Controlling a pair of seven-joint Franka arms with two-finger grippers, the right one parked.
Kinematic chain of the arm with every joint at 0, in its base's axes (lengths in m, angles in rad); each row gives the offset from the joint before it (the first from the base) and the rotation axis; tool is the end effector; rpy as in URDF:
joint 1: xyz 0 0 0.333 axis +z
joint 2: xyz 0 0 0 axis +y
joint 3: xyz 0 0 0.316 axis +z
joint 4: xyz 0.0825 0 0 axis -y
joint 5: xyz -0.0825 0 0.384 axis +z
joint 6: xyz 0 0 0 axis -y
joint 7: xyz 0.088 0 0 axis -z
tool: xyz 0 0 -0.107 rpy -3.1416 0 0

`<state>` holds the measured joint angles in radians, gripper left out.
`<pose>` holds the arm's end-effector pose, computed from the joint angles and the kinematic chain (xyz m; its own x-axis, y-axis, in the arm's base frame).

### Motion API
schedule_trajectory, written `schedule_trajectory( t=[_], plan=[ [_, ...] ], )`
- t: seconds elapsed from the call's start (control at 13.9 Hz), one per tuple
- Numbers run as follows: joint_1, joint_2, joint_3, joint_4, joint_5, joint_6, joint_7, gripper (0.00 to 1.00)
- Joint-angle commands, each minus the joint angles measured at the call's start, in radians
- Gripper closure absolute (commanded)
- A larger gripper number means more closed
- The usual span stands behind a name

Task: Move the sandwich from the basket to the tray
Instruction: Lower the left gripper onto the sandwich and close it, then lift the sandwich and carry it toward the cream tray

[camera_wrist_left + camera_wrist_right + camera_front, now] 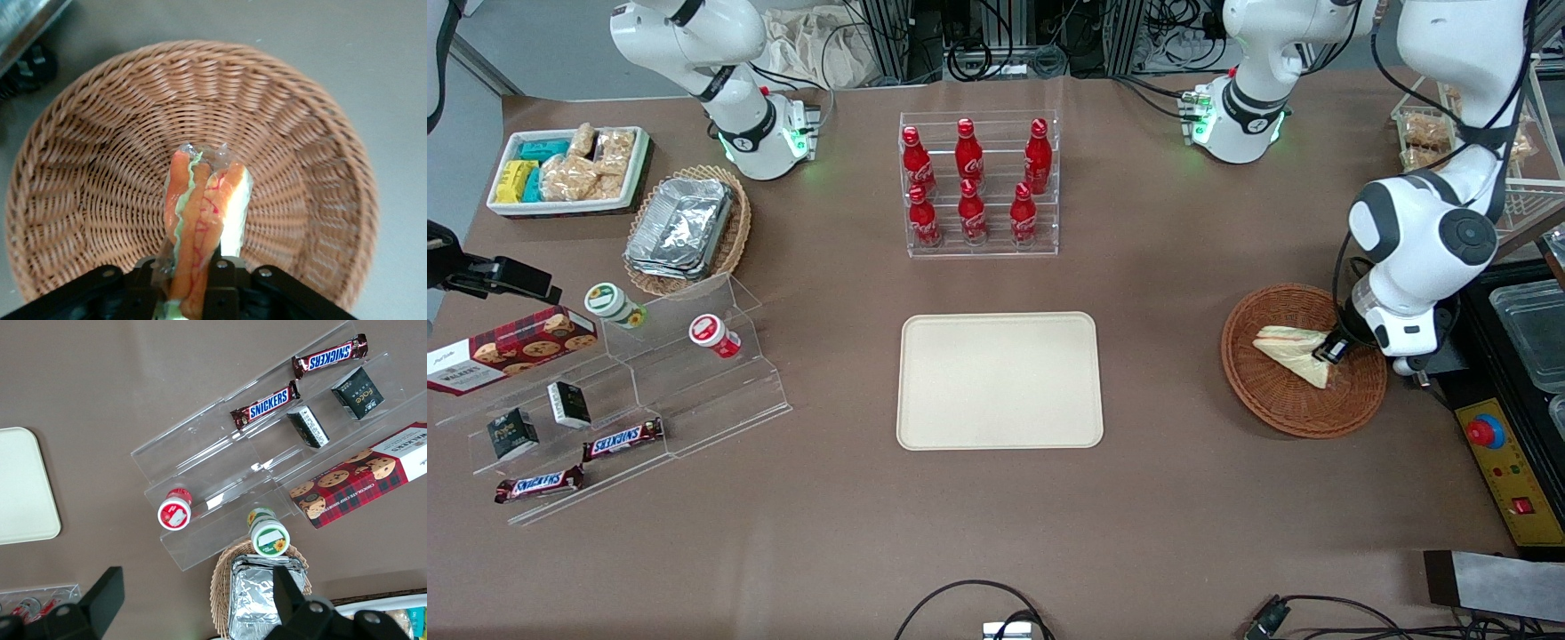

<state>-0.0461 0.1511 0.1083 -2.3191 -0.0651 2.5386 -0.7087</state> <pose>0.5267 0.0337 0.2834 0.6799 0.7324 0.0366 0.7299 -0.6806 0.0633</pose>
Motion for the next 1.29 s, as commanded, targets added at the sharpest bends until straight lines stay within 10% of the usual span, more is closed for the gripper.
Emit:
schedule_trajectory(
  t=[0.0, 0.43, 1.22],
  plan=[
    [-0.003, -0.100, -0.010, 0.073, 0.098, -0.176, 0.026, 0.86],
    [-0.001, -0.113, -0.172, 0.320, 0.111, -0.477, 0.101, 0.86],
    [-0.003, -0.012, -0.597, 0.444, 0.133, -0.469, 0.126, 0.85]
  ],
)
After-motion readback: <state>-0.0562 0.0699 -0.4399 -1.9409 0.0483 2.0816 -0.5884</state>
